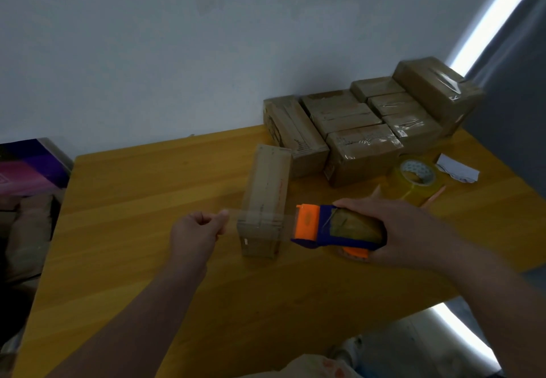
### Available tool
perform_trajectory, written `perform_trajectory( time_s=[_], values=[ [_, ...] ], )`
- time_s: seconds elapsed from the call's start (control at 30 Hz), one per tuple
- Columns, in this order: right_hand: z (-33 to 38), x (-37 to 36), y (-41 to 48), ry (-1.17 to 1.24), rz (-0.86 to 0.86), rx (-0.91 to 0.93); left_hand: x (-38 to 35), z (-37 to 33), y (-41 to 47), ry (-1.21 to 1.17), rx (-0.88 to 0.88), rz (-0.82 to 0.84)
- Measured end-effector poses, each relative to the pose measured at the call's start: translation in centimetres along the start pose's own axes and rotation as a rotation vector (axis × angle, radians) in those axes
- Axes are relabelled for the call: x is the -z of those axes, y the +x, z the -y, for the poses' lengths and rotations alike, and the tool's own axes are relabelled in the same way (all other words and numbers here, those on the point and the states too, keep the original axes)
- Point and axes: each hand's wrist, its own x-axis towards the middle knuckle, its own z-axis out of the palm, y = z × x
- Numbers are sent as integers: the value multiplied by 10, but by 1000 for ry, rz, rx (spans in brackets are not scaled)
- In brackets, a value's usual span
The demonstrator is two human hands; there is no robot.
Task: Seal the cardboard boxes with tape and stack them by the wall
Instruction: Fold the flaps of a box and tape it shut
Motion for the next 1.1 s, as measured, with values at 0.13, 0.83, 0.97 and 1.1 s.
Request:
perform_trajectory(
  time_s=[0.13,0.83,0.97,1.1],
  values=[
    [-3,-8,4,33,0,4,-2,6,4,29,20,-5],
    [6,-33,19,170,34,17,1,22,21,279,238,379],
    [8,-38,20,216,25,16,-3,13,14,225,-67,83],
    [11,-44,18,254,21,-11,-8,8,-2,233,-119,180]
  ],
)
